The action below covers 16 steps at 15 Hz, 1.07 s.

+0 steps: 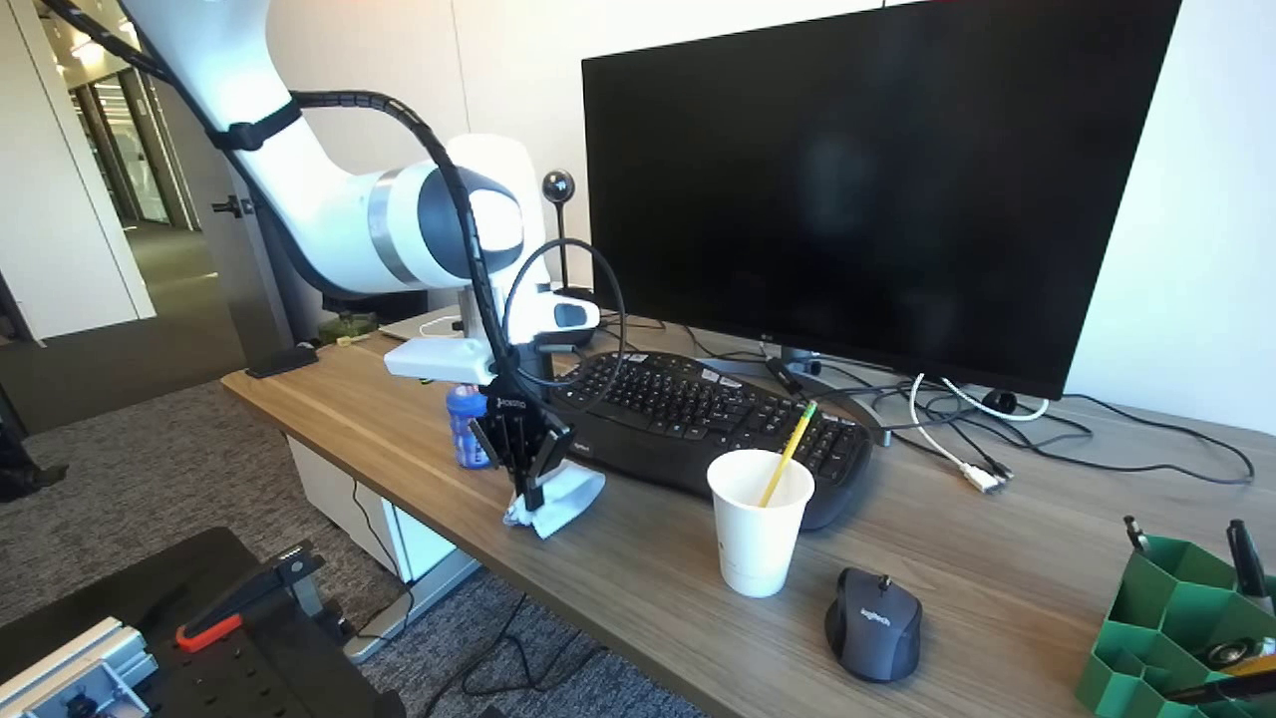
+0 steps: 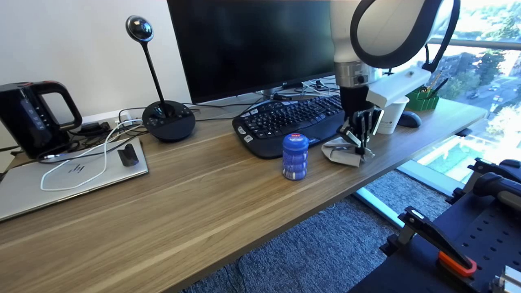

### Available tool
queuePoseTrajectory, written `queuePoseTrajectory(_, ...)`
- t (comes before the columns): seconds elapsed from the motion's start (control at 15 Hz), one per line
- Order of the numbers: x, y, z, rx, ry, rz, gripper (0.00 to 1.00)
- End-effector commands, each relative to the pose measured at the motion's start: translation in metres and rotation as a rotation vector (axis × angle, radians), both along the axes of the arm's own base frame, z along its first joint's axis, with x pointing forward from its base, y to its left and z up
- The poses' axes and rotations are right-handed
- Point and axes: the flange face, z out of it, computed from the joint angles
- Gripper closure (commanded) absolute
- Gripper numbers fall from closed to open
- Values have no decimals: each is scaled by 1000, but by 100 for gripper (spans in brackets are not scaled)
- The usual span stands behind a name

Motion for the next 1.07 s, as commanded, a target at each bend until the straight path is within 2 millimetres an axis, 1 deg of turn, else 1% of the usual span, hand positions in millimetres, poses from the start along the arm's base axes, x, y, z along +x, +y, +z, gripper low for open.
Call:
queuePoseTrajectory(0.0, 0, -6, 14, 17, -22, -4, 98)
queuePoseTrajectory(0.27, 6, -18, 19, 15, -33, -36, 98)
queuePoseTrajectory(0.6, 11, -37, 25, 4, -51, -74, 98)
queuePoseTrajectory(0.87, 16, -51, 32, -7, -73, -105, 98)
queuePoseTrajectory(1.0, 18, -55, 38, -10, -86, -112, 98)
